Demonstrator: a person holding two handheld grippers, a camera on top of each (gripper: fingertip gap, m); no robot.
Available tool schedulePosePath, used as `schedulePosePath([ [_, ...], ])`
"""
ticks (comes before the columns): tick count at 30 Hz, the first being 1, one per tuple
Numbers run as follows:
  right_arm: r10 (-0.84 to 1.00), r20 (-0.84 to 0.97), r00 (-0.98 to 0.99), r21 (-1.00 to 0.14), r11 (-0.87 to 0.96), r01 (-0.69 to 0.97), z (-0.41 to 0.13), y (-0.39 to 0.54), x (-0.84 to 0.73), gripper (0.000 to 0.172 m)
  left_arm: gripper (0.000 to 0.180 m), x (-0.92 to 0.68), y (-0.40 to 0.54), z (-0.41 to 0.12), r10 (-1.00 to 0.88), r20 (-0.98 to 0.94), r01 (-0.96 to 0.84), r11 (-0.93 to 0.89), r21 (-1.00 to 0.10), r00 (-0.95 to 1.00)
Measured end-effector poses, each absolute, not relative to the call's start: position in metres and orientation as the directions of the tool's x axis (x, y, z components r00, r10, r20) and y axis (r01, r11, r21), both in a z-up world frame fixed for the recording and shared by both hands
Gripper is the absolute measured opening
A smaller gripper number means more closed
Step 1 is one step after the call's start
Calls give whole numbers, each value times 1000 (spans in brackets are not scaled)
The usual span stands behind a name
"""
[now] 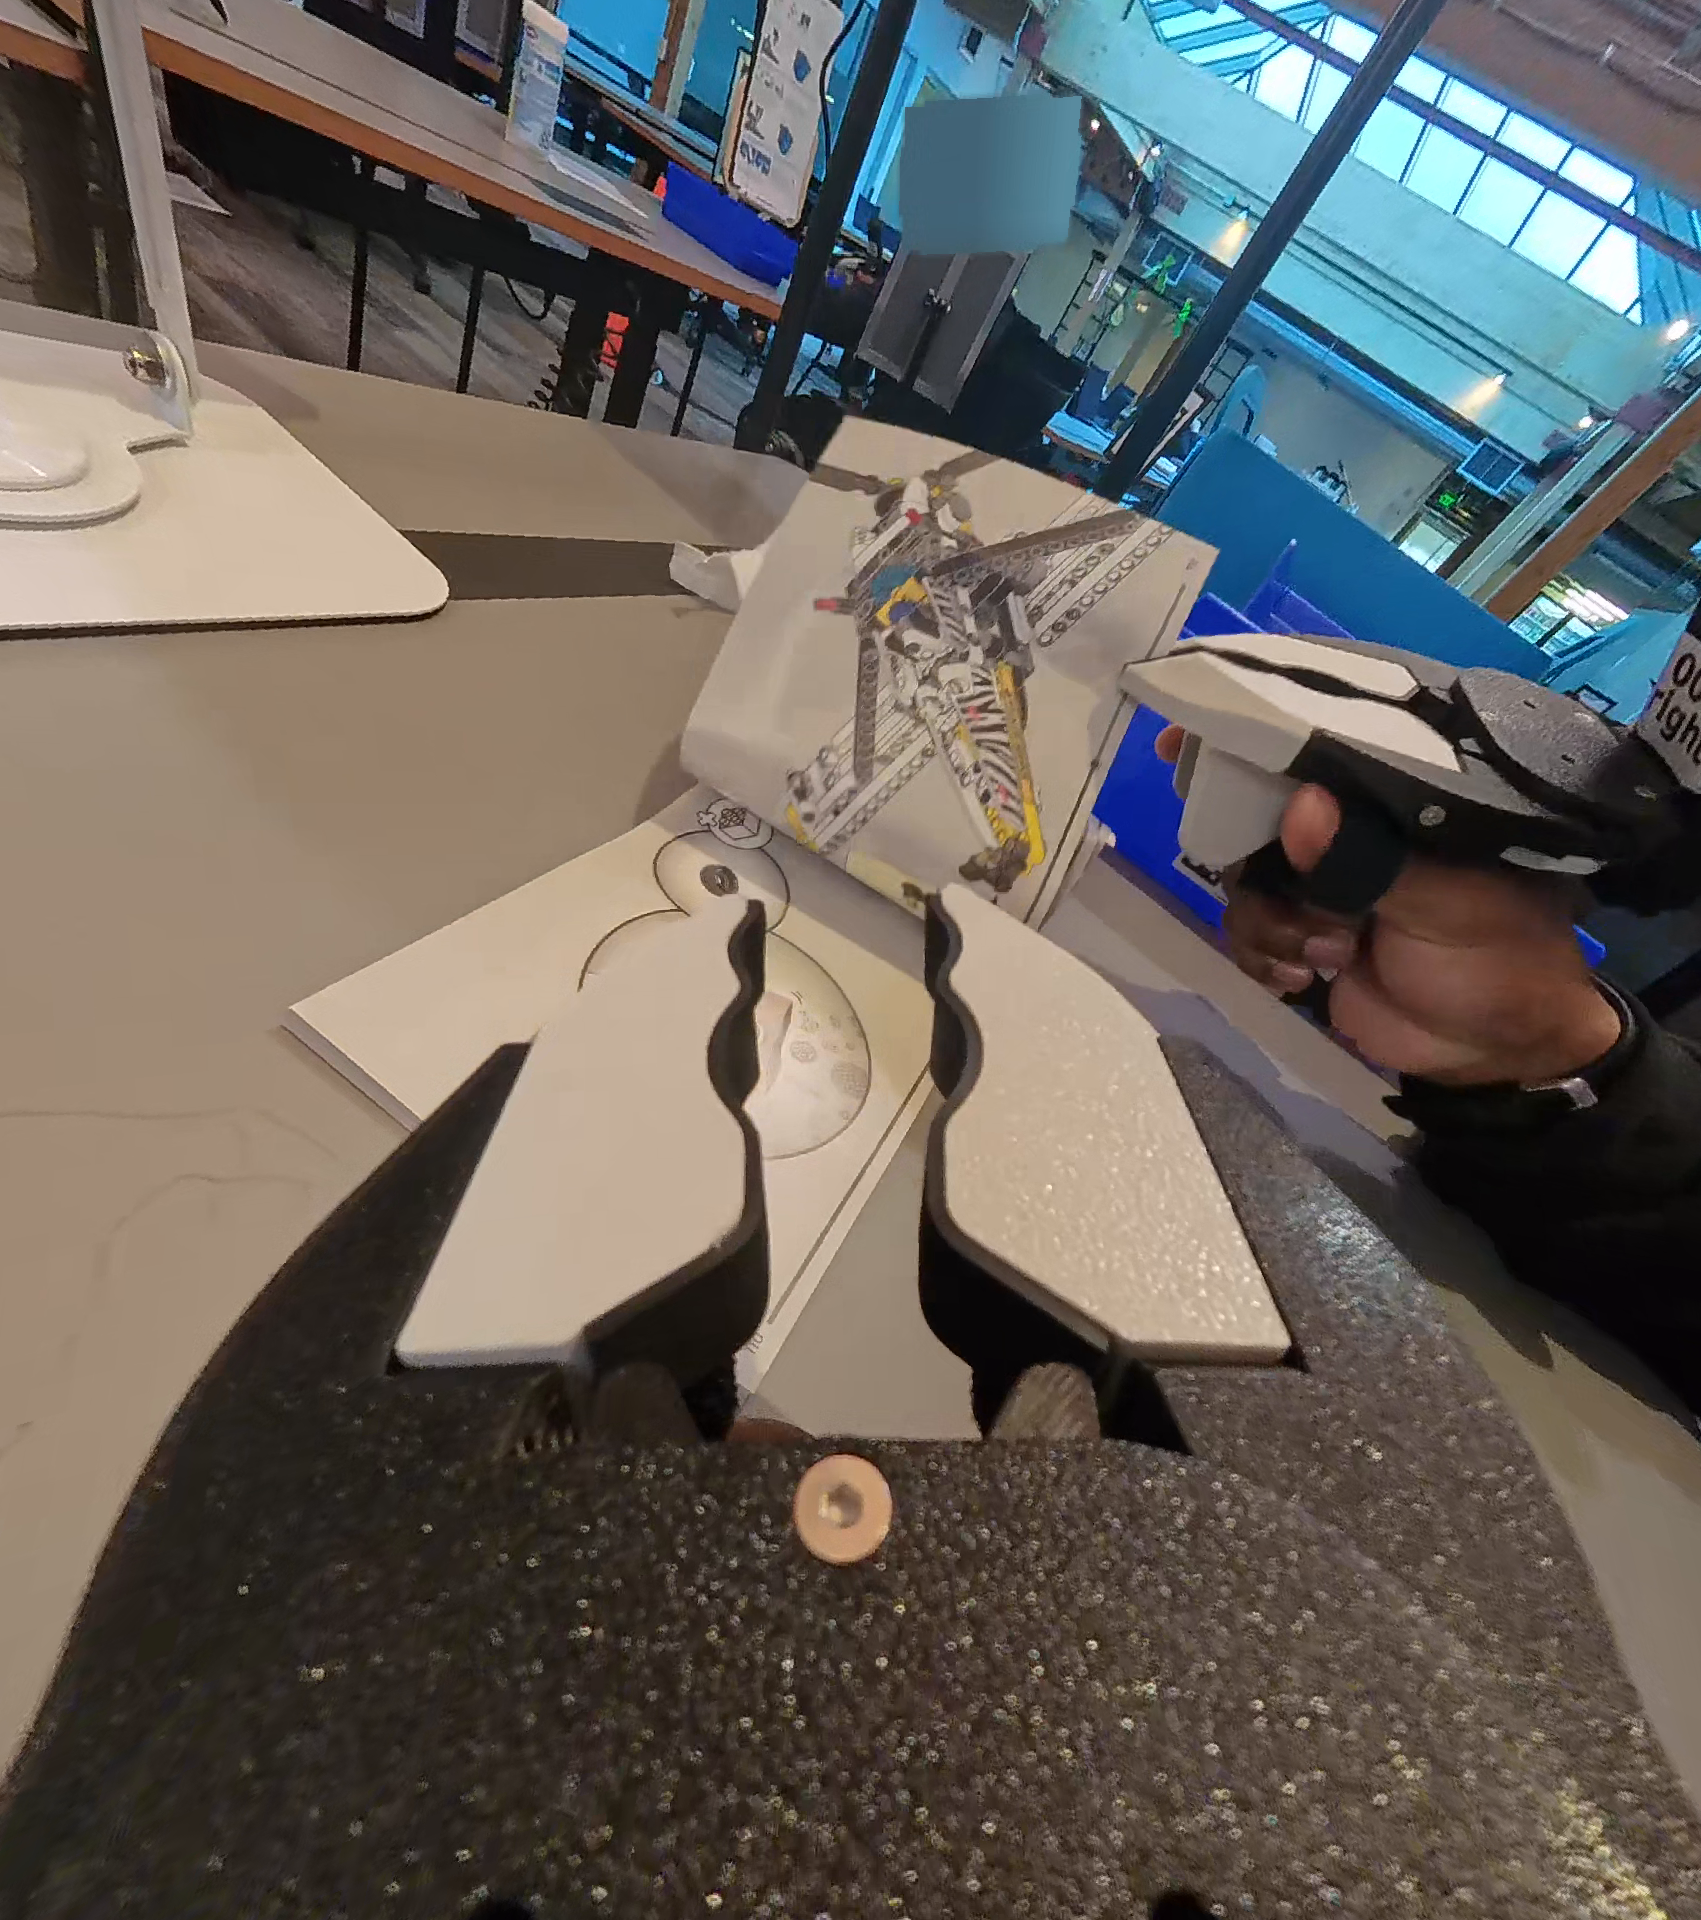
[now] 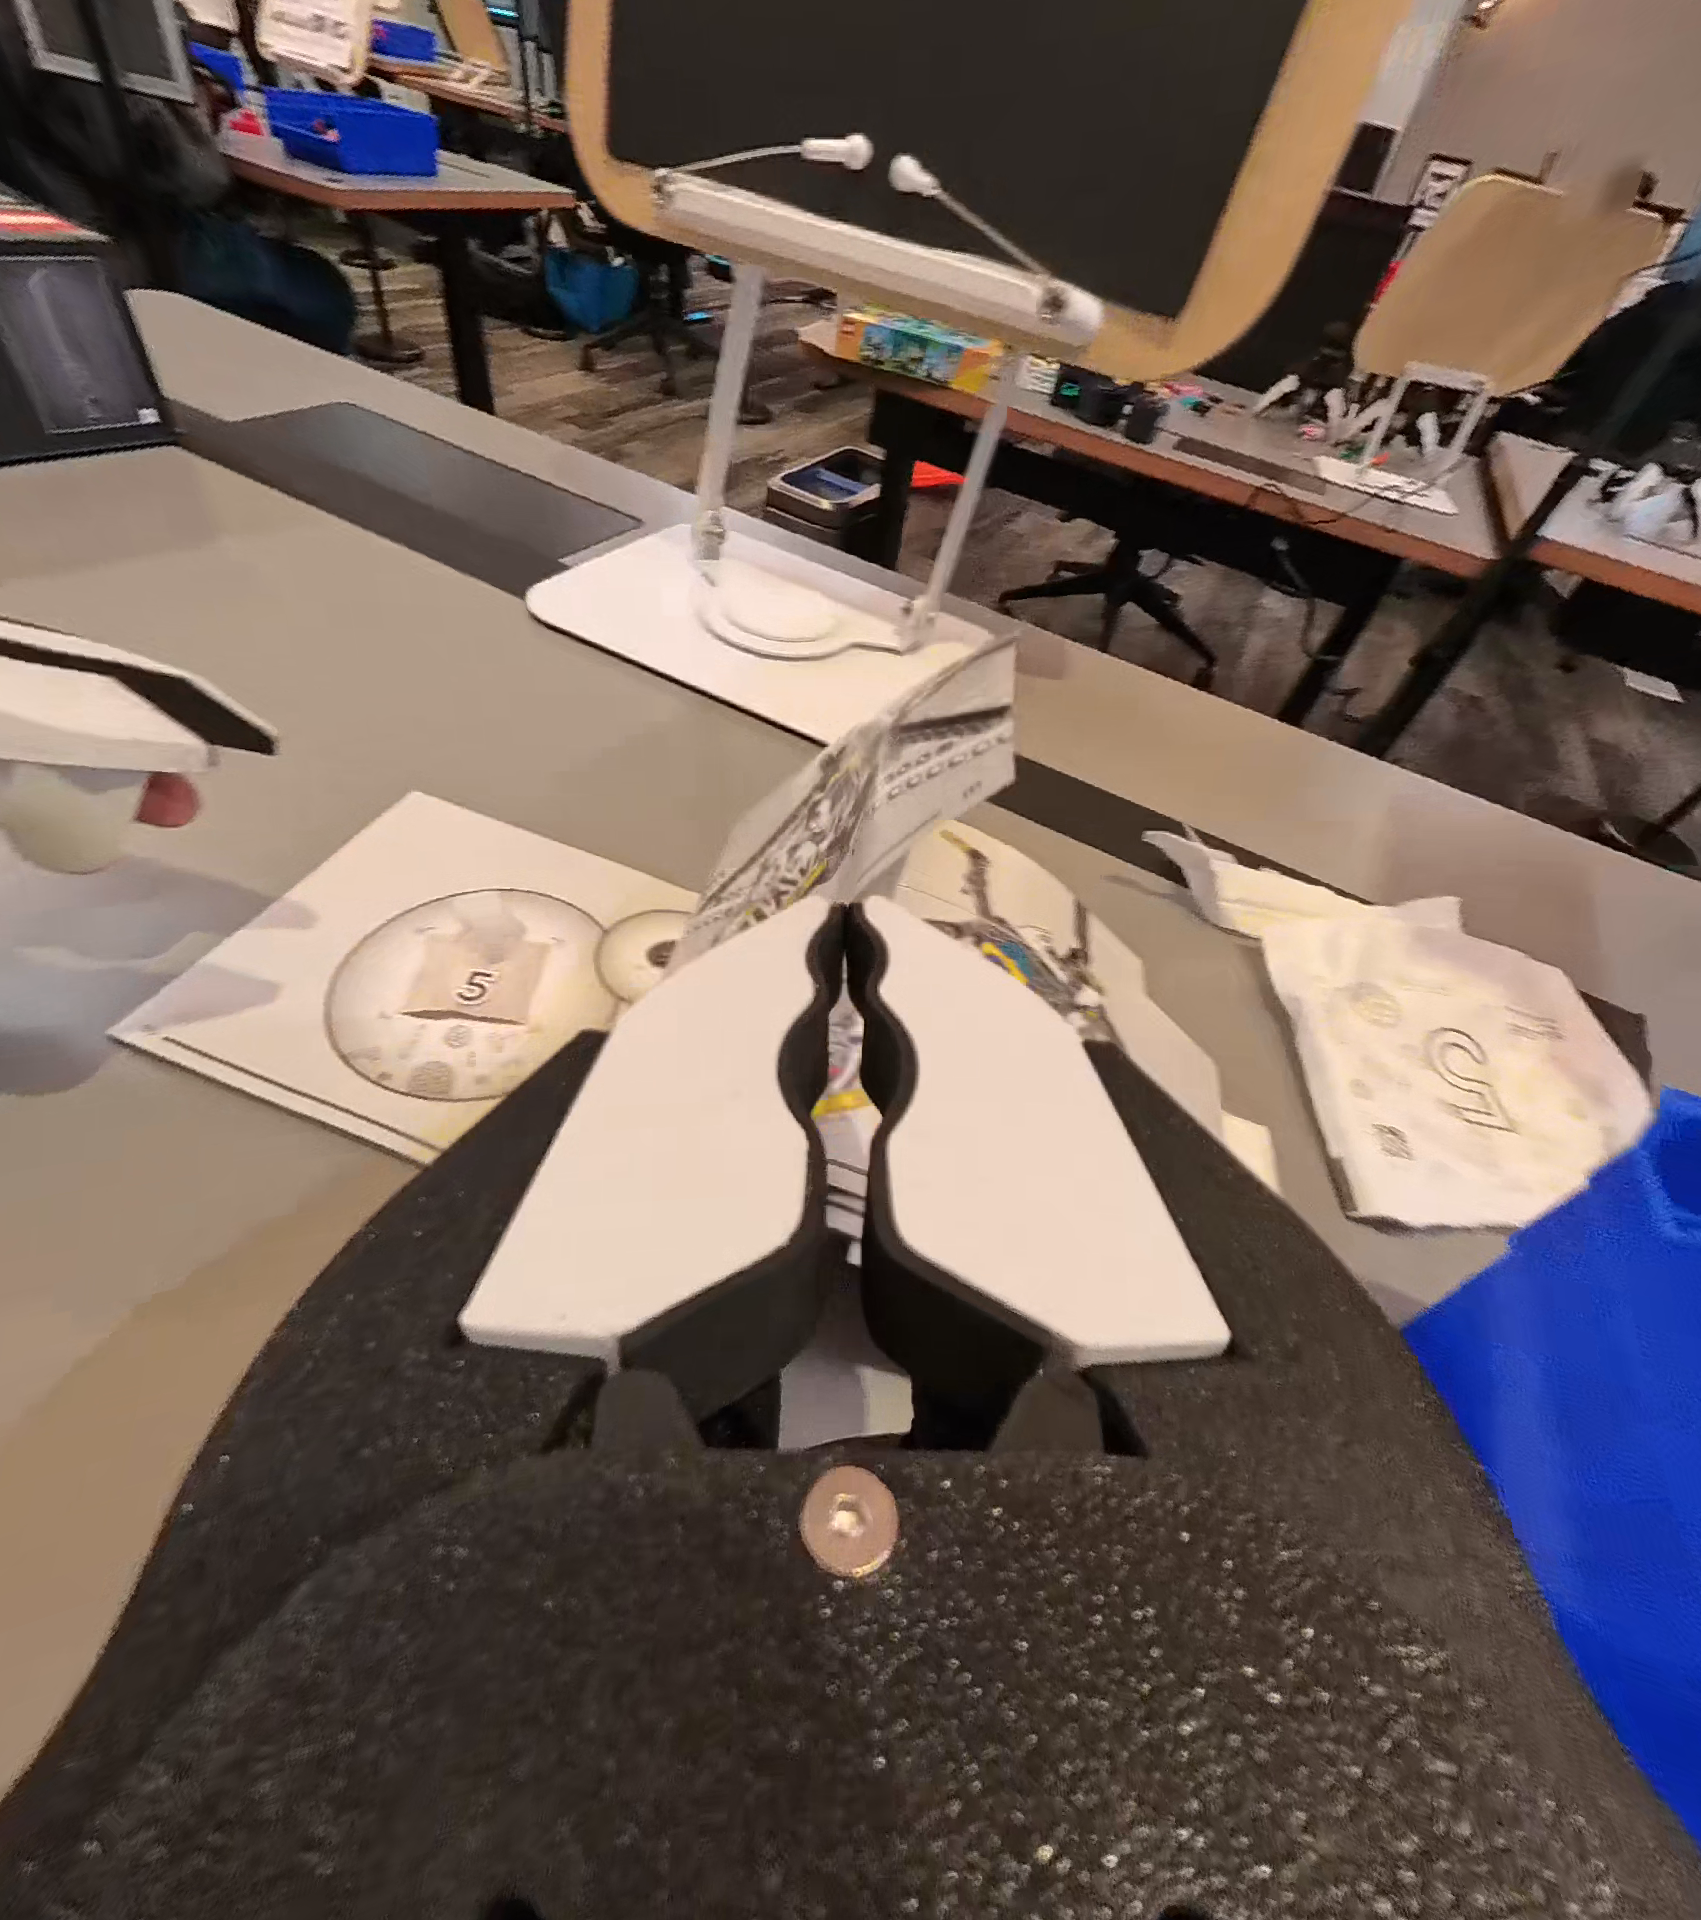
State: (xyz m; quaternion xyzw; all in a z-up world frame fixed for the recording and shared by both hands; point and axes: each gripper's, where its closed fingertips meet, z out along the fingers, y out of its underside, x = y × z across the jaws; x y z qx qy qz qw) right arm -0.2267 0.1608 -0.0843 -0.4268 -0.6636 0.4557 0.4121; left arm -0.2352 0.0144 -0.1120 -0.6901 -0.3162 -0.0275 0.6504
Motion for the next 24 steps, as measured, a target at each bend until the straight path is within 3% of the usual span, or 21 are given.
schedulePosePath([
  [24,983,-65,-172,-968,-20,252,-95,226,-220,0,27,-243,7,-113,439,440,461,66,-885,783],
])
